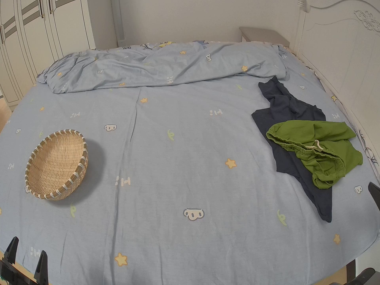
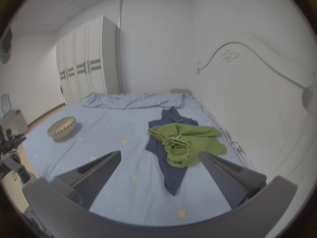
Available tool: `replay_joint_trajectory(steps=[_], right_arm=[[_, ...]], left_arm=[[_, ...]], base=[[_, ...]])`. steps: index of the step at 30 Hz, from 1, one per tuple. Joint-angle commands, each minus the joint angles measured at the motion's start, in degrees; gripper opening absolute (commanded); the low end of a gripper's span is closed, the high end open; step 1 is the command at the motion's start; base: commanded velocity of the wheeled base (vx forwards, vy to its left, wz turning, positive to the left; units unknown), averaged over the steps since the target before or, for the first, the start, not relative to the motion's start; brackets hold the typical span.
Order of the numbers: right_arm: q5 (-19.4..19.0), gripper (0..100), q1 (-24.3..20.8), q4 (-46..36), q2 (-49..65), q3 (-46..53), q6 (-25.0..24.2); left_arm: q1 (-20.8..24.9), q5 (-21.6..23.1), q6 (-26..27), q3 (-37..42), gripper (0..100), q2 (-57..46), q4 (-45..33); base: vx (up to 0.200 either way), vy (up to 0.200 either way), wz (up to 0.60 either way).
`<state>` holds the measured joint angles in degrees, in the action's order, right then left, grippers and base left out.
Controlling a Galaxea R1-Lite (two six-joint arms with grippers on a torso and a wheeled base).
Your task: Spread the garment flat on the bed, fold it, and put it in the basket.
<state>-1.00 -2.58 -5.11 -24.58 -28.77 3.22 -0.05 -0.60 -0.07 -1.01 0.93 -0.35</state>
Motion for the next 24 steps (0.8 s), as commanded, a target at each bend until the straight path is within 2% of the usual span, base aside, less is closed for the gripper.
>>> replay_joint_trajectory(steps=[1, 6, 7, 8, 9, 10, 12, 15, 20, 24], right_arm=[[0.38, 100, -0.93, 0.45, -31.15, -10.08, 8.12], [2.58, 100, -1.37, 0.71, -40.73, -14.82, 8.30], [8.12, 100, -1.99, 0.98, -48.90, -18.95, 8.91], [10.40, 100, -2.43, 1.59, -51.62, -20.36, 9.44], [10.76, 100, -2.51, 1.77, -51.98, -20.54, 9.61], [13.66, 100, -3.13, 3.79, -55.76, -22.21, 10.58], [15.24, 100, -4.18, 6.78, -58.66, -23.09, 11.02], [15.77, 100, -5.77, 9.85, -62.35, -23.88, 11.20], [15.77, 100, -5.94, 12.67, -68.68, -27.92, 11.20], [15.77, 100, -6.47, 13.90, -69.64, -28.80, 11.28]], left_arm=[[-0.04, -0.02, -0.01, 0.92, 100, -0.93, 0.00], [-0.04, -0.02, -0.01, 0.92, 100, -0.93, 0.00], [-0.04, 0.07, -0.01, 0.92, 100, -0.93, 0.00], [-0.04, -0.02, -0.01, 0.92, 100, -0.93, 0.00], [-0.04, -0.02, -0.01, 0.92, 100, -0.93, 0.00], [-0.04, -0.02, -0.01, 0.92, 100, -0.93, 0.00], [-0.04, -0.02, -0.01, 0.92, 100, -0.93, 0.00], [-0.04, -0.02, -0.01, 0.92, 100, -0.93, 0.00], [-0.04, -0.02, -0.01, 0.92, 100, -0.93, 0.00], [-0.04, -0.02, -0.01, 0.92, 100, -0.93, 0.00]], base=[[0.000, 0.000, 0.00], [0.000, 0.000, 0.00], [0.000, 0.000, 0.00], [0.000, 0.000, 0.00], [0.000, 0.000, 0.00], [0.000, 0.000, 0.00], [0.000, 0.000, 0.00], [0.000, 0.000, 0.00], [0.000, 0.000, 0.00], [0.000, 0.000, 0.00]])
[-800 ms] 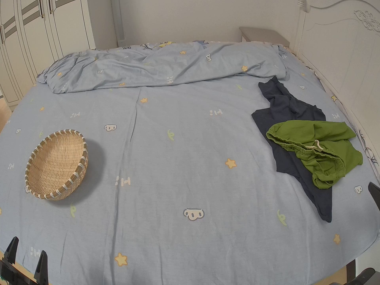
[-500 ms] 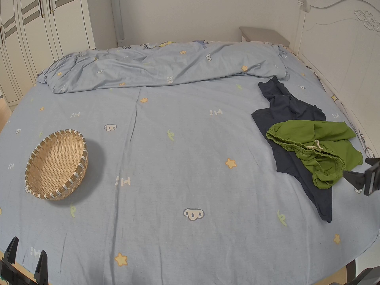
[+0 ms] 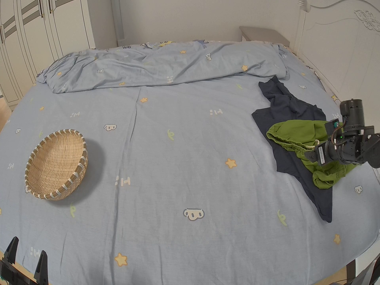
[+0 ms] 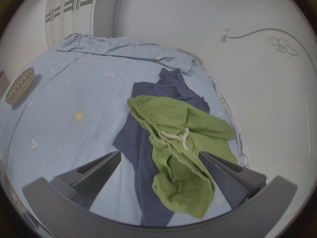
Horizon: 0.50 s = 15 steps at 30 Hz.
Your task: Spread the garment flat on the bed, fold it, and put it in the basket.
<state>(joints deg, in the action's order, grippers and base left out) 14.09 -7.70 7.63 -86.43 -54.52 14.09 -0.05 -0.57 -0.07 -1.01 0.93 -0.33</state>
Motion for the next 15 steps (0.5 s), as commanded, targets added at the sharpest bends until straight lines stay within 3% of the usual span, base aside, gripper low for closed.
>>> replay_joint_trajectory(steps=[1, 7, 15], right_arm=[[0.67, 100, -1.44, 1.16, -7.79, -3.14, 0.41], [0.67, 100, -1.35, 1.51, -10.95, -4.28, 0.32], [0.76, 100, -1.17, 11.53, -16.75, -5.16, 0.23]], left_arm=[[-0.04, -0.04, -0.01, 0.92, 100, -0.93, -0.02], [-0.04, -0.04, -0.01, 0.92, 100, -0.93, -0.02], [-0.04, -0.04, -0.01, 0.92, 100, -0.93, -0.02]], base=[[0.000, 0.000, 0.00], [0.000, 0.000, 0.00], [0.000, 0.000, 0.00]])
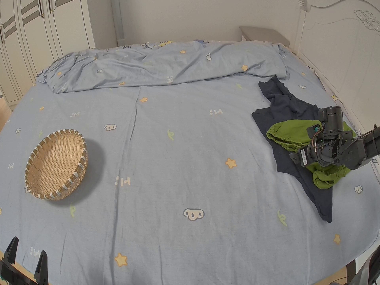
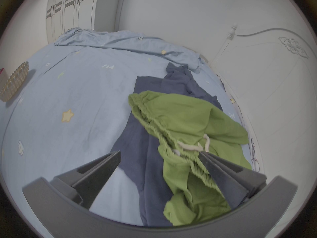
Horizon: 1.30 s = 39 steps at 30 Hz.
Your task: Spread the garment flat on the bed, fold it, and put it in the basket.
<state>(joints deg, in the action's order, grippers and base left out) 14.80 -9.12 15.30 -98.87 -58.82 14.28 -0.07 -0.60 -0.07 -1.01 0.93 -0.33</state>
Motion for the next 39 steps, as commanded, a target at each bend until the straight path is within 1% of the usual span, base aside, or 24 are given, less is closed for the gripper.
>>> replay_joint_trajectory(steps=[1, 12, 16, 18, 19, 27, 31, 34, 36, 37, 38, 39], right_arm=[[0.05, 100, 0.42, 3.95, -4.67, -1.21, 0.14], [0.14, 100, 2.09, 5.27, -9.33, -4.99, -0.21], [0.23, 100, 2.35, 8.61, -10.12, -5.08, -1.18], [1.64, 100, 2.79, 8.96, -10.47, -5.43, -1.27], [2.25, 0, 2.97, 8.96, -10.56, -5.52, -1.27], [2.34, 0, 3.14, 9.05, -10.91, -5.60, -1.18], [2.34, 0, 2.79, 7.90, -10.38, -8.24, -1.27], [2.34, 0, 1.91, 2.89, -7.39, -12.37, -3.55], [2.25, 0, -0.29, -4.22, -5.72, -17.38, -7.77], [2.16, 0, -0.64, -5.72, -5.55, -18.35, -8.83], [2.16, 0, -2.04, -11.34, -4.32, -21.42, -12.52], [2.16, 0, -2.22, -11.87, -4.23, -21.69, -12.78]], left_arm=[[-0.01, -0.02, -0.01, 0.92, 100, -0.93, -0.02], [-0.01, -0.02, -0.01, 0.92, 100, -0.93, -0.02], [-0.01, -0.02, -0.01, 0.92, 100, -0.93, -0.02], [-0.01, -0.02, -0.01, 0.92, 100, -0.93, -0.02], [-0.01, -0.02, -0.01, 0.92, 100, -0.93, -0.02], [-0.01, -0.02, -0.01, 0.92, 100, -0.93, -0.02], [-0.01, -0.02, -0.01, 0.92, 100, -0.93, -0.02], [-0.01, -0.02, -0.01, 0.92, 100, -0.93, -0.02], [-0.01, -0.02, -0.01, 0.92, 100, -0.93, -0.02], [-0.01, -0.02, -0.01, 0.92, 100, -0.93, -0.02], [-0.01, -0.02, -0.01, 0.92, 100, -0.93, -0.02], [-0.01, -0.02, -0.01, 0.92, 100, -0.93, -0.02]], base=[[0.000, 0.000, 0.00], [0.000, 0.000, 0.00], [0.000, 0.000, 0.00], [0.000, 0.000, 0.00], [0.000, 0.000, 0.00], [0.000, 0.000, 0.00], [0.000, 0.000, 0.00], [0.000, 0.000, 0.00], [0.000, 0.000, 0.00], [0.000, 0.000, 0.00], [0.000, 0.000, 0.00], [0.000, 0.000, 0.00]])
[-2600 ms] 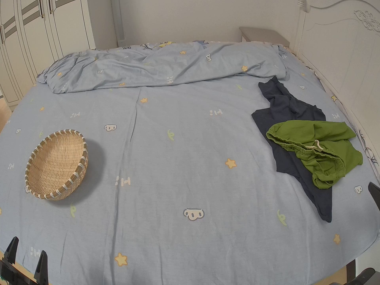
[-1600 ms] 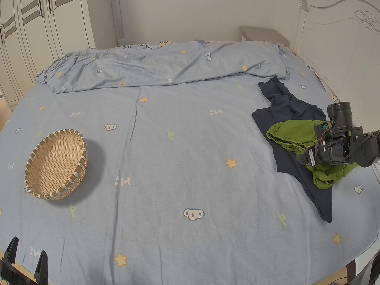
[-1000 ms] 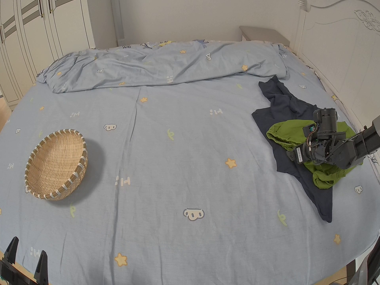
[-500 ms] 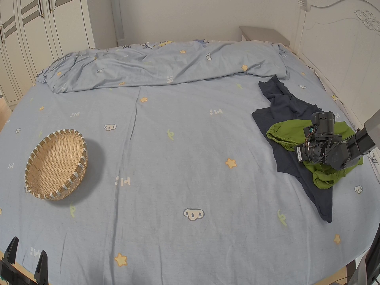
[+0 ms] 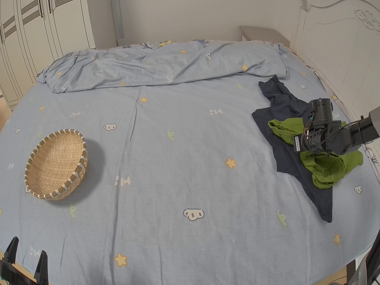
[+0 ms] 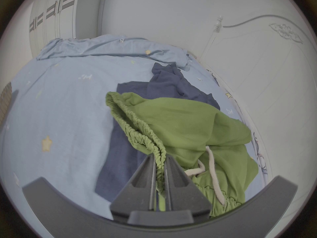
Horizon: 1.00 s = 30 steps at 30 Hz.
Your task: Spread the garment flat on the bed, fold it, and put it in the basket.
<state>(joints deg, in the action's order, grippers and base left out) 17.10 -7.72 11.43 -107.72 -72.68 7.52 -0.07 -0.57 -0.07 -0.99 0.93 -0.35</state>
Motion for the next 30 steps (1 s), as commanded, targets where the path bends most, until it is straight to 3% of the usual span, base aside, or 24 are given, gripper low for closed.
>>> replay_joint_trajectory(steps=[1, 3, 5, 6, 7, 12, 17, 24, 30], right_arm=[[-0.32, 0, -6.26, -16.27, 7.96, -10.38, -9.81], [-0.58, 0, -8.63, -22.95, 10.51, -12.57, -12.09], [-0.67, 0, -9.42, -24.27, 10.77, -13.10, -12.97], [-0.49, 0, -13.82, -26.90, 11.12, -14.42, -18.68], [-0.32, 0, -15.84, -27.52, 11.56, -14.68, -20.97], [-0.49, 0, -21.81, -32.00, 13.67, -15.03, -26.59], [-0.49, 0, -25.07, -32.18, 13.32, -17.14, -27.12], [-0.49, 0, -36.58, -33.85, 8.14, -27.08, -27.56], [-0.49, 0, -45.19, -34.02, 3.57, -40.08, -32.66]], left_arm=[[-0.01, -0.04, -0.01, 0.90, 100, -0.93, 0.00], [-0.01, -0.04, -0.01, 0.90, 100, -0.93, 0.00], [-0.01, -0.04, -0.01, 0.90, 100, -0.93, 0.00], [-0.01, -0.04, -0.01, 0.90, 100, -0.93, 0.00], [-0.01, -0.04, -0.01, 0.90, 100, -0.93, 0.00], [-0.01, -0.04, -0.01, 0.90, 100, -0.93, 0.00], [-0.01, -0.04, -0.01, 0.90, 100, -0.93, 0.00], [-0.01, -0.04, -0.01, 0.90, 100, -0.93, 0.00], [-0.01, -0.04, -0.01, 0.90, 100, -0.93, 0.00]], base=[[0.000, 0.000, 0.00], [0.000, 0.000, 0.00], [0.000, 0.000, 0.00], [0.000, 0.000, 0.00], [0.000, 0.000, 0.00], [0.000, 0.000, 0.00], [0.000, 0.000, 0.00], [0.000, 0.000, 0.00], [0.000, 0.000, 0.00]])
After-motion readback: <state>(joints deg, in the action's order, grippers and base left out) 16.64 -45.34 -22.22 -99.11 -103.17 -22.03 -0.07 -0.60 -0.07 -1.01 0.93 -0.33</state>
